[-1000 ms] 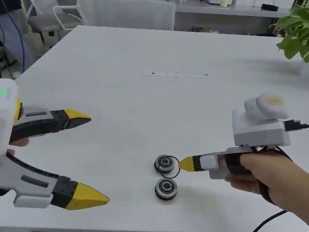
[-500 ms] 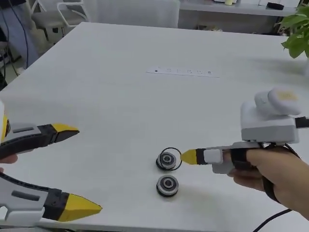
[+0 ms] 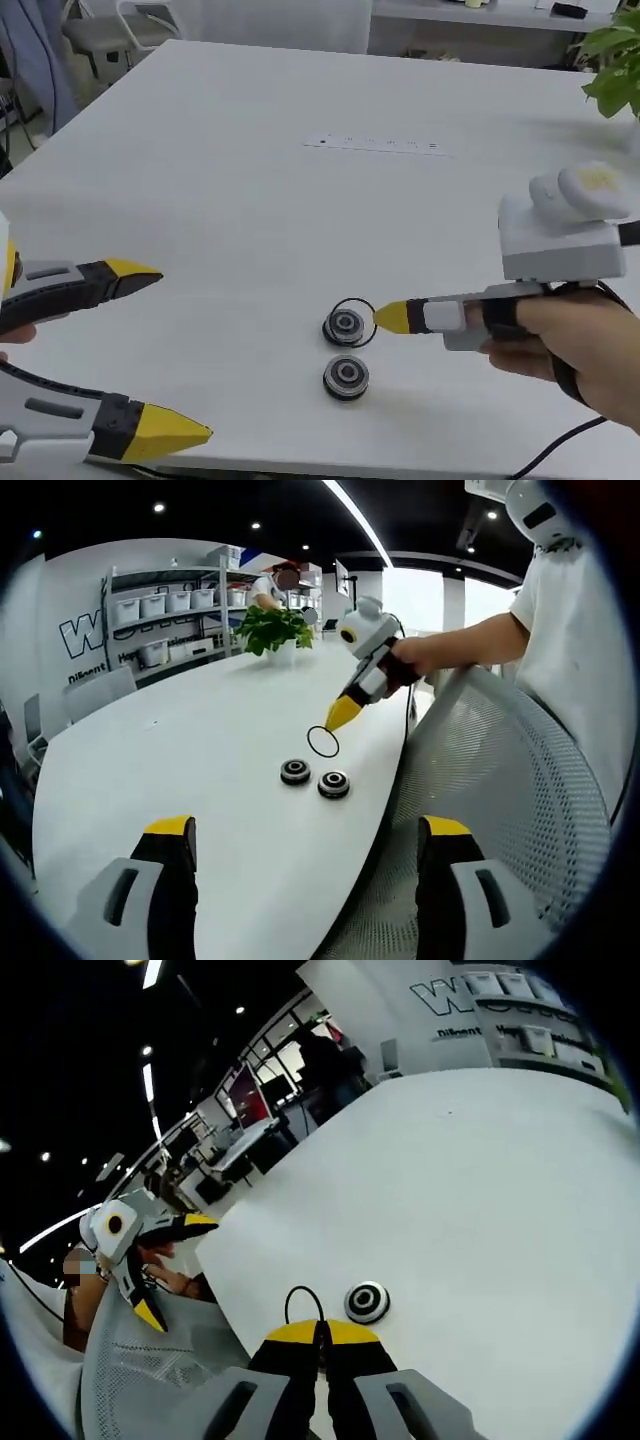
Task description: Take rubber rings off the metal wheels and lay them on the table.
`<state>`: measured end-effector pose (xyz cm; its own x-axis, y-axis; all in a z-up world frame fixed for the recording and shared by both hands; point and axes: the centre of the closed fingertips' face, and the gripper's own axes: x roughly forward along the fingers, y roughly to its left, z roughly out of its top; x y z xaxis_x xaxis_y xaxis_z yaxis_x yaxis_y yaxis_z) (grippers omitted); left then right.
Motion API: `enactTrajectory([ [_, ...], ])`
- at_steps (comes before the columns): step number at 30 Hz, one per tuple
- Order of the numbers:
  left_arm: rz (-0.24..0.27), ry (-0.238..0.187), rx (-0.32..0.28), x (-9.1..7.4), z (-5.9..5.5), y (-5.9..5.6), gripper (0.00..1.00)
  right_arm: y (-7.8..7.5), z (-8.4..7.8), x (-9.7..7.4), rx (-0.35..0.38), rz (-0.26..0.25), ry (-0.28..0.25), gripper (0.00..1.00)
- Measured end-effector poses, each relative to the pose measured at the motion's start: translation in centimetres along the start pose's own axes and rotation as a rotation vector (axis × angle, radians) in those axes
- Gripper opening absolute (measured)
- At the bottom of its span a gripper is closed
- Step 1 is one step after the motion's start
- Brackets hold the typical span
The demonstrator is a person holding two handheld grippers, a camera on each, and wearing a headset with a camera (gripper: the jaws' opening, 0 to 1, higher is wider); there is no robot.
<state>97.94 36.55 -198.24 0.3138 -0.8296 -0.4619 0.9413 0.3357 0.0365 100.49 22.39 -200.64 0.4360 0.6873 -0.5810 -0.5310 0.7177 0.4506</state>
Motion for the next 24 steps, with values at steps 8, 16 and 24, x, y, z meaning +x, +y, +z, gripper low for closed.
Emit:
enactTrajectory([
  [8, -0.002, -0.003, -0.002, 0.0, -0.2, -0.2, 0.91, 2.3, 1.4, 0.2, -0.158, 0.042, 0.058, 0.00],
  [16, -0.009, 0.002, -0.003, -0.1, -0.5, -0.5, 0.91, 3.9, 2.0, 1.6, -0.360, 0.048, 0.145, 0.00],
  [24, -0.013, -0.001, -0.004, -0.1, -0.5, -0.7, 0.90, 4.6, 1.0, 3.7, -0.489, 0.057, 0.235, 0.00],
])
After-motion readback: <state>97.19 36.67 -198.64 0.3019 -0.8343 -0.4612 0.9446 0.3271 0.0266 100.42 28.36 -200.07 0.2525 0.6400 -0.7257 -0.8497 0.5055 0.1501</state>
